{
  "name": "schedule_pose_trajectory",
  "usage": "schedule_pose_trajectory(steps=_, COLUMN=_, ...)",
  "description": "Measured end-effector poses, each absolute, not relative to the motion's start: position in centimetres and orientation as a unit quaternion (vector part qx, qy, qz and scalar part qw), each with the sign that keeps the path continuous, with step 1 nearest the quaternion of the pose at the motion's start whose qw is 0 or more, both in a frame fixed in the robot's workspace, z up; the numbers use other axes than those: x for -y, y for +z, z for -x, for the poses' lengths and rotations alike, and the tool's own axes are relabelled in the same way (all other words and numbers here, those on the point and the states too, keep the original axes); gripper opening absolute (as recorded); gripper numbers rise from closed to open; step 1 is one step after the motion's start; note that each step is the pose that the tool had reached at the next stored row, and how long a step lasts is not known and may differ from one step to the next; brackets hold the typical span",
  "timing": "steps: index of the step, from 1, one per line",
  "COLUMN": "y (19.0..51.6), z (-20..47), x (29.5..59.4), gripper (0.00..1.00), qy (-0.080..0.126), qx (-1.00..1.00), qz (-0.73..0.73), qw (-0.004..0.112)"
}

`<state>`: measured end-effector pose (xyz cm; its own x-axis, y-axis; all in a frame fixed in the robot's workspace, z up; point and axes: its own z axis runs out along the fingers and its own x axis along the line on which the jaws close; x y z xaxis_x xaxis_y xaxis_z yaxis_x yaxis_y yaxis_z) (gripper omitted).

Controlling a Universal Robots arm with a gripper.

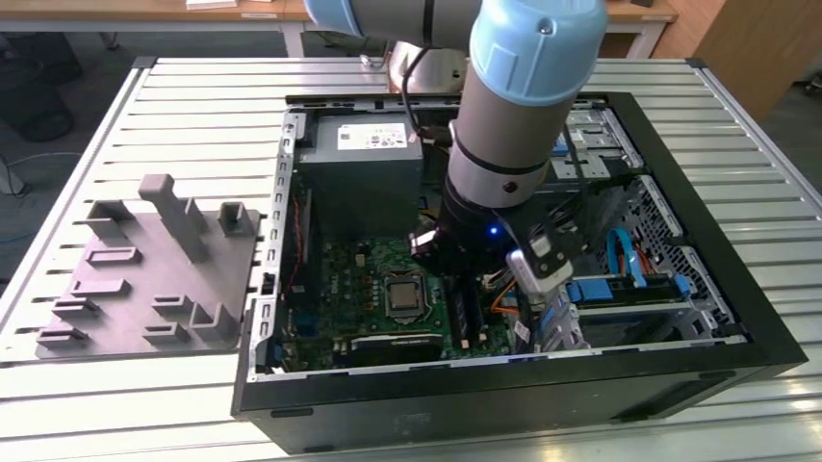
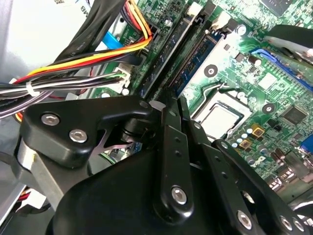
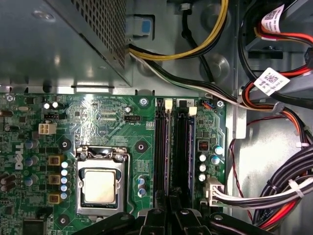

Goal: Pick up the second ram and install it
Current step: 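Insert the second ram into the second slot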

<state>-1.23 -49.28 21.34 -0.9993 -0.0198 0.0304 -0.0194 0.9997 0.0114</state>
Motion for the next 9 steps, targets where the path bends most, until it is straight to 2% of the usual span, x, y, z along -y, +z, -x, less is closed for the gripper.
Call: schedule_pose_trajectory(steps=9, y=21.06, z=1.22, x=49.27, gripper=0.14, qy=-0.006, qx=1.0, qz=-0.01, qw=0.015)
